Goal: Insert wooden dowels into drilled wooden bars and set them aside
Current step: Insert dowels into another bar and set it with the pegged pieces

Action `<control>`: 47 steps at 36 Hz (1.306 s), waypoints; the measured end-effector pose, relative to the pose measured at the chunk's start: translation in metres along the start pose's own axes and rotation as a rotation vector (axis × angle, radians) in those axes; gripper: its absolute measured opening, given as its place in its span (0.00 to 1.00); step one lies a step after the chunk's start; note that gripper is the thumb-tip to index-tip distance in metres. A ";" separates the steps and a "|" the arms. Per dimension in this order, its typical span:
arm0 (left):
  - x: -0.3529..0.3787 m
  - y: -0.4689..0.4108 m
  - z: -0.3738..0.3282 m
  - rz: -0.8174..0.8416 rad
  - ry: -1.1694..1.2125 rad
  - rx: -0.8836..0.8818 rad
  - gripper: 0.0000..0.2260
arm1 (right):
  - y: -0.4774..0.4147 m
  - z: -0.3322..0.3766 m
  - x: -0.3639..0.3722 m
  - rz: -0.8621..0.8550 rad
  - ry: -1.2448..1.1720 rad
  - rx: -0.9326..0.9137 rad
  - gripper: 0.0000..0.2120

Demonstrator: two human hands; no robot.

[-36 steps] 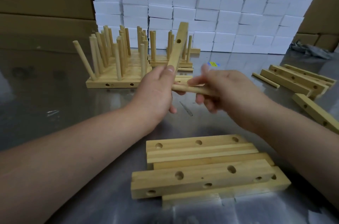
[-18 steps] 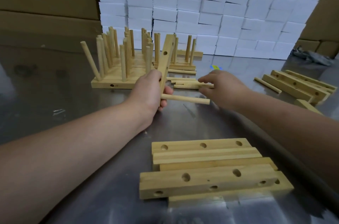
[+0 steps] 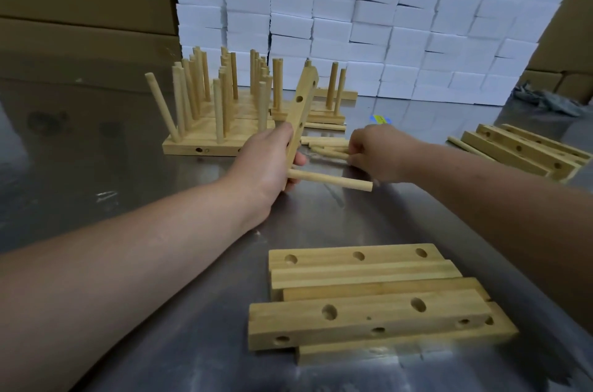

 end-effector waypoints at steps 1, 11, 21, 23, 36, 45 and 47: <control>0.000 0.000 -0.001 -0.001 -0.011 0.000 0.14 | 0.005 -0.002 -0.005 -0.053 -0.058 0.018 0.05; 0.008 0.004 -0.008 0.073 -0.052 0.085 0.14 | 0.070 -0.001 -0.052 -0.390 -0.701 -0.053 0.08; 0.009 0.005 -0.010 0.106 -0.072 0.109 0.26 | 0.078 -0.004 -0.046 -0.335 -0.649 -0.025 0.13; 0.009 0.005 -0.010 0.106 -0.094 0.115 0.23 | 0.079 -0.004 -0.046 -0.332 -0.644 -0.037 0.13; 0.012 0.005 -0.010 0.118 -0.165 0.131 0.14 | 0.080 0.010 -0.047 -0.357 -0.612 -0.104 0.12; 0.016 0.008 -0.011 0.134 -0.194 0.139 0.16 | 0.081 0.016 -0.047 -0.373 -0.530 -0.181 0.08; 0.017 0.009 -0.011 0.145 -0.198 0.138 0.16 | 0.084 0.019 -0.054 -0.424 -0.483 -0.220 0.10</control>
Point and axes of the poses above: each hand's wrist, its own y-axis away from the middle knuckle, its own x-axis out of the palm, z = x × y, the point moved 10 cm from there along -y, towards the middle knuckle, and after that the axes turned 11 degrees about y, right-handed, at the moved point
